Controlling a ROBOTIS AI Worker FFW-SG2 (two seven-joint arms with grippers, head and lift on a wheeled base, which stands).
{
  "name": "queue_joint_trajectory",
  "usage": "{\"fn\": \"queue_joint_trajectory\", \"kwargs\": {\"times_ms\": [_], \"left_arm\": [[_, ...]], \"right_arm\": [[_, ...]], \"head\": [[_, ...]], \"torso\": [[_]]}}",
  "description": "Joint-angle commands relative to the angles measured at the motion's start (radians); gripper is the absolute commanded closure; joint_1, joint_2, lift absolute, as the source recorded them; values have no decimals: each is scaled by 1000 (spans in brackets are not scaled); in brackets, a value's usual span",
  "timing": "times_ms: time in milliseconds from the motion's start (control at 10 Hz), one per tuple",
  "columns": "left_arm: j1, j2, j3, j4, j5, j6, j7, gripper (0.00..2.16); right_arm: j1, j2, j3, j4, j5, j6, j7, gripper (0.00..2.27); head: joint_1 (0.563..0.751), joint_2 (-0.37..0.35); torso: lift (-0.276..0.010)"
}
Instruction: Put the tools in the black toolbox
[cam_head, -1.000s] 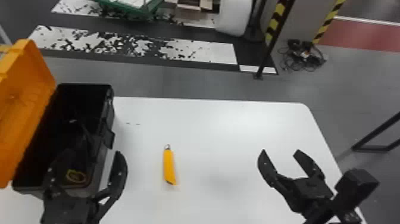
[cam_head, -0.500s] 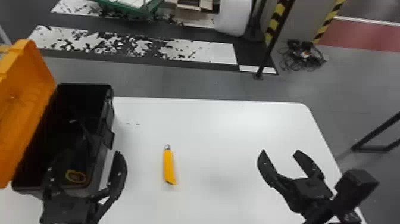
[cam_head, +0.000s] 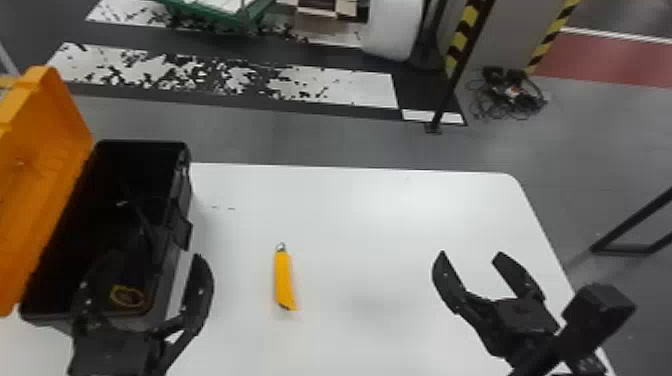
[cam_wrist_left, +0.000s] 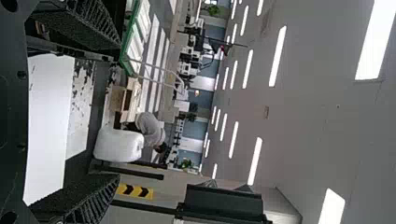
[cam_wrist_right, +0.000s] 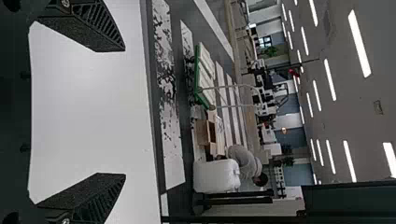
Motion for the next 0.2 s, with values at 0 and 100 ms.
{"fn": "queue_joint_trajectory", "kwargs": {"times_ms": [0,100], "left_arm": [[1,0,-1,2,0,0,0,-2],[1,0,-1,2,0,0,0,-2]], "right_arm": [[-2,0,0,0,-1,1,0,39],[-2,0,0,0,-4,1,0,39]], "head": [[695,-138],[695,-139]], "torso": [[-39],[-39]]}}
